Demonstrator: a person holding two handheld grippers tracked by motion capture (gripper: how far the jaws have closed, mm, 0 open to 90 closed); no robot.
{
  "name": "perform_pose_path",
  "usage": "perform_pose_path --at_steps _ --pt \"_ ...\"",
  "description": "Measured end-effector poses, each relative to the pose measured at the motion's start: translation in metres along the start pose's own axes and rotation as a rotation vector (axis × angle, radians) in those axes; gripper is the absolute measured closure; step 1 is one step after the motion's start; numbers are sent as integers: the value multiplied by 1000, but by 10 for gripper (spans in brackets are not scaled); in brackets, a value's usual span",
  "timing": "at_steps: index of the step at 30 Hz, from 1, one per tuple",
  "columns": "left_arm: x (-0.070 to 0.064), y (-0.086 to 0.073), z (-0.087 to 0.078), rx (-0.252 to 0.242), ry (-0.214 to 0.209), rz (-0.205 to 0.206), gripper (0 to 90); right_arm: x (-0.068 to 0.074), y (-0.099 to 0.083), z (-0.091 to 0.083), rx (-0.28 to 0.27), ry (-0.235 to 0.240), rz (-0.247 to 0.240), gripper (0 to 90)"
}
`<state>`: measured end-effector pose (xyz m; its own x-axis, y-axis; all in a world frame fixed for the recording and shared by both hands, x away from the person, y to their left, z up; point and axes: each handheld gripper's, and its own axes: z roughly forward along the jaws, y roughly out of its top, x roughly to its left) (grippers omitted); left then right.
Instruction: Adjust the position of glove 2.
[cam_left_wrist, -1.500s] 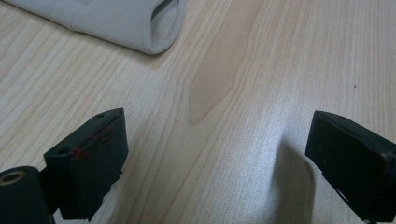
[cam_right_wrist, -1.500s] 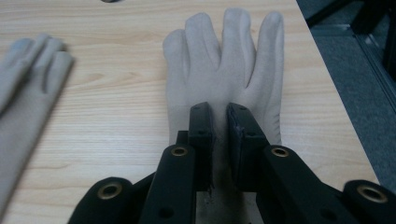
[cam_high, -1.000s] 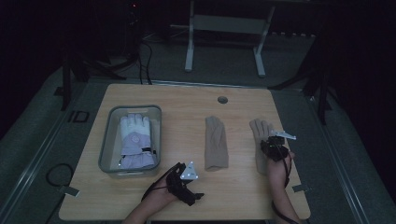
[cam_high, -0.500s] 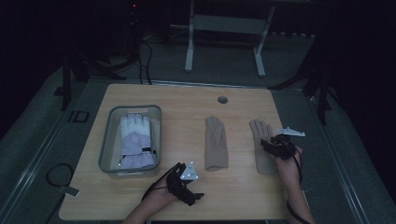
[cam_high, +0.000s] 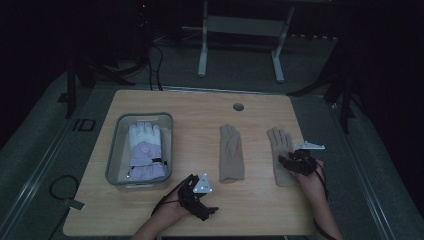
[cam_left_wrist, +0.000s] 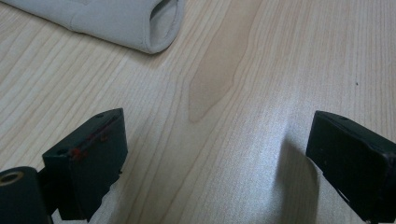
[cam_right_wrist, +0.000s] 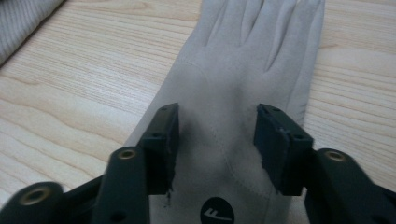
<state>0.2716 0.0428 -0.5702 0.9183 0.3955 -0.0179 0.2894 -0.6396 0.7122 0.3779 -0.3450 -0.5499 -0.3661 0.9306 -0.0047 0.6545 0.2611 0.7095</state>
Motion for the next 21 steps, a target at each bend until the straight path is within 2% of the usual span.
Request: perform_pose_path --at_steps 3,5,7,8,10,11,13,18,21 --pt "0 0 0 1 2 2 53 1 -4 0 -27 -17 -20 706" --pt "0 0 0 1 2 2 53 4 -6 0 -47 -30 -23 755" --pt "0 0 0 0 2 2 53 6 -8 -1 -61 -47 -5 805" --pt "0 0 0 -1 3 1 53 7 -9 -1 -62 -54 2 816" --pt "0 0 0 0 3 0 53 9 -7 -3 -58 -61 62 829" --pt "0 0 0 0 3 1 53 11 -5 -4 -63 -74 63 831" --pt "0 0 0 -1 1 -1 53 15 -1 -8 -73 -71 94 832" --pt "0 1 0 3 3 2 53 31 12 -17 -92 -92 84 834" --pt "-1 0 0 3 5 4 53 40 19 -20 -98 -96 94 834"
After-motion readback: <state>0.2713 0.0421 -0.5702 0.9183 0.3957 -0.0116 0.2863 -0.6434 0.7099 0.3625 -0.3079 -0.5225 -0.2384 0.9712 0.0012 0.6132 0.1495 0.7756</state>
